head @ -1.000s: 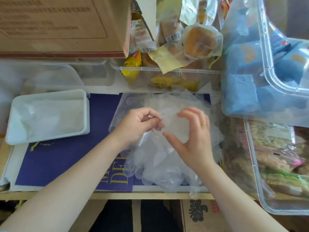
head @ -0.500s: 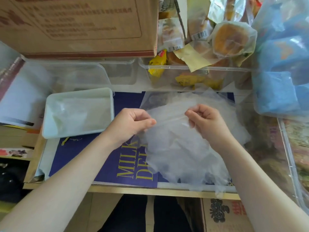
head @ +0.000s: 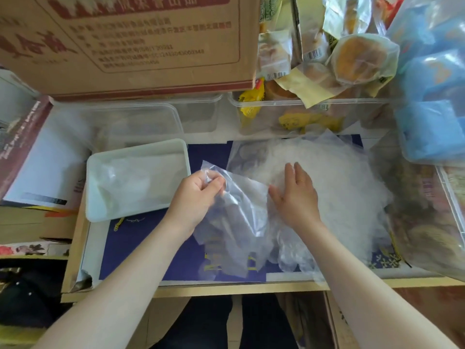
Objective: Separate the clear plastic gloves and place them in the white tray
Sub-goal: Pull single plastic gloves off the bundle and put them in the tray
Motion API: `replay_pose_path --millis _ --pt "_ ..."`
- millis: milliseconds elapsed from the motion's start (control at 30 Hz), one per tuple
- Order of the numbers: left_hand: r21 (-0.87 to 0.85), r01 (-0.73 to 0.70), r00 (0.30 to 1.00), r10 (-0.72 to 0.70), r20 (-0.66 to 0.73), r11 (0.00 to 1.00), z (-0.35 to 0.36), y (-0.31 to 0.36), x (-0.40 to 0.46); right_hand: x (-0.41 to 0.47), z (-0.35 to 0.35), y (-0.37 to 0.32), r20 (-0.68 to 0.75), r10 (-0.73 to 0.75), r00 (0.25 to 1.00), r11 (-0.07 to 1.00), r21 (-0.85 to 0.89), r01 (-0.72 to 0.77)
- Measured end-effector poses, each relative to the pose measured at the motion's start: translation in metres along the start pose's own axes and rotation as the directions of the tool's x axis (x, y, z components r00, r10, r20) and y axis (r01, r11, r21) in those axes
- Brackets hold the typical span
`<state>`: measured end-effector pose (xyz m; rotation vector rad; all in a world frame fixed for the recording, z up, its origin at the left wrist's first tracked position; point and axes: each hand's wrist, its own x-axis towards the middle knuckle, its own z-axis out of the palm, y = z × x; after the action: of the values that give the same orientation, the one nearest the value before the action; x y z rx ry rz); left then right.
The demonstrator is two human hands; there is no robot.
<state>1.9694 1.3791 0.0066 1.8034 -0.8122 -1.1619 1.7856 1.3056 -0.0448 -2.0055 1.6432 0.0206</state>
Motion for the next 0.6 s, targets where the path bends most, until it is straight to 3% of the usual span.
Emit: replay_pose_path --millis 133,267,367,433,500,600 --pt "0.175 -0.045 0.998 0.051 -0.026 0.984 -0.015 -0.010 0.005 0.011 0.011 0.008 -0.013 0.017 1.000 0.986 -0.164 -0.019" --pt "0.261 -0.071 0.997 0.061 0.045 0.963 -0.027 -0.016 0.007 0.012 0.019 0.013 -0.220 -0.028 0.975 0.993 -0.119 0.002" --pt "0.309 -0.107 0.989 0.070 0.127 0.945 -0.029 -0.018 0.008 0.014 0.020 0.018 -0.310 0.017 0.951 0.993 0.116 0.020" --pt "0.310 -0.134 0.983 0.085 0.165 0.941 -0.030 -0.016 0.009 0.012 0.013 0.014 -0.370 0.115 0.922 0.934 0.356 0.026" --pt "0.282 -0.159 0.976 0.107 0.191 0.946 -0.030 -0.012 0.011 0.007 0.004 0.006 -0.396 0.248 0.884 0.830 0.558 0.017" --pt "0.190 -0.152 0.976 0.118 0.181 0.970 -0.028 -0.005 0.012 -0.005 -0.017 -0.009 -0.370 0.345 0.862 0.575 0.810 0.117"
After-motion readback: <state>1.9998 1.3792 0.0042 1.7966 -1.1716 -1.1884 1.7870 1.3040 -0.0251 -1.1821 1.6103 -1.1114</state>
